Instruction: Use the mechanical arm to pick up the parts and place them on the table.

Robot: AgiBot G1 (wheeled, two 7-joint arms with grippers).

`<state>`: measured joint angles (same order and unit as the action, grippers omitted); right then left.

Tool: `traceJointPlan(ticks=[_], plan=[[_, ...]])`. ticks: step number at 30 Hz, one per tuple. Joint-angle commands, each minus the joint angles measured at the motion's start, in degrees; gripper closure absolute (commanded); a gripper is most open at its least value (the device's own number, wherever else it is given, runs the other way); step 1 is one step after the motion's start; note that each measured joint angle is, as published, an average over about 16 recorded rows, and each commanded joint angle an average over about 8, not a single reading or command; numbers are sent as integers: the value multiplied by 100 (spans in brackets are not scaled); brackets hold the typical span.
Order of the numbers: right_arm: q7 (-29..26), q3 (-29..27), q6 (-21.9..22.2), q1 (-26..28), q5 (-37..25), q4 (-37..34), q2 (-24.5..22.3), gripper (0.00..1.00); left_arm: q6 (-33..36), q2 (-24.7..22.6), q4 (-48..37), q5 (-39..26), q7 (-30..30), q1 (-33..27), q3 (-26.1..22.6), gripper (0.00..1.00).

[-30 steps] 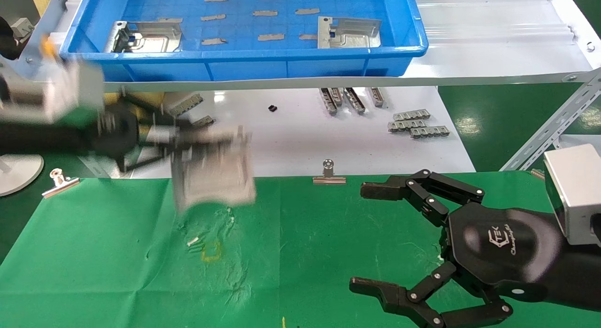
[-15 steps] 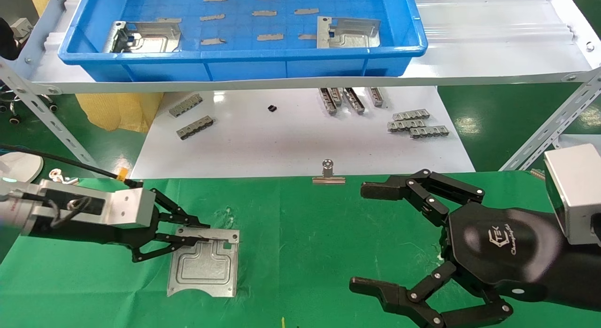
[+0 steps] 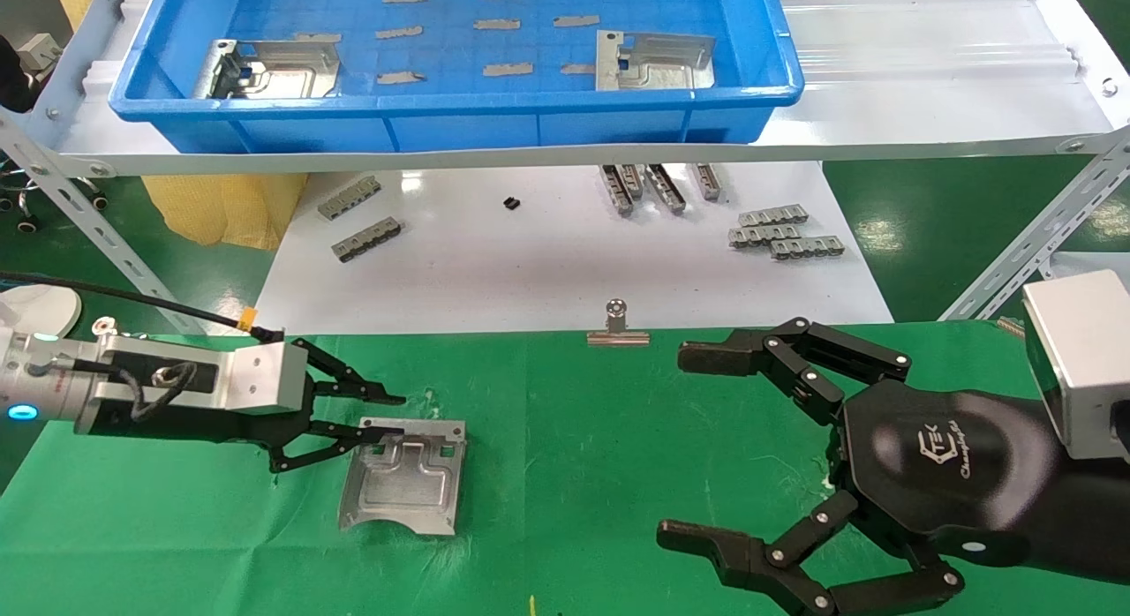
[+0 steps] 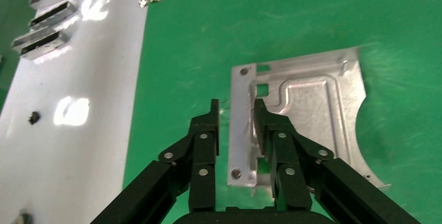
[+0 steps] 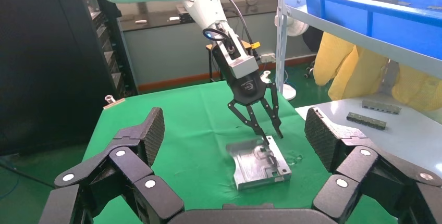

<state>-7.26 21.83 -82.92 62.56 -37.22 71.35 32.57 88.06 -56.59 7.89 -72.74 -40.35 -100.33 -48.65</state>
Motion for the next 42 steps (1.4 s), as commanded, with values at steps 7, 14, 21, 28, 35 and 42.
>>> traceJointPlan(ticks=[7,14,21,28,35,42], plan=[[0,0,0,0,0,0,0,0,92,-39,-446,99,-14,-55,63,0],[0,0,0,0,0,0,0,0,32,41,-1002,478,624,80,319,0],[0,0,2,-2,1,-2,-1,0,-23,87,-1306,754,894,213,508,0],[0,0,1,-1,1,-1,-1,0,-20,77,-1215,683,814,181,457,0],[0,0,1,-2,1,-2,-1,0,-22,139,-928,724,925,283,525,0],[0,0,1,-1,1,-2,-1,0,-46,362,-99,985,1388,680,827,0]])
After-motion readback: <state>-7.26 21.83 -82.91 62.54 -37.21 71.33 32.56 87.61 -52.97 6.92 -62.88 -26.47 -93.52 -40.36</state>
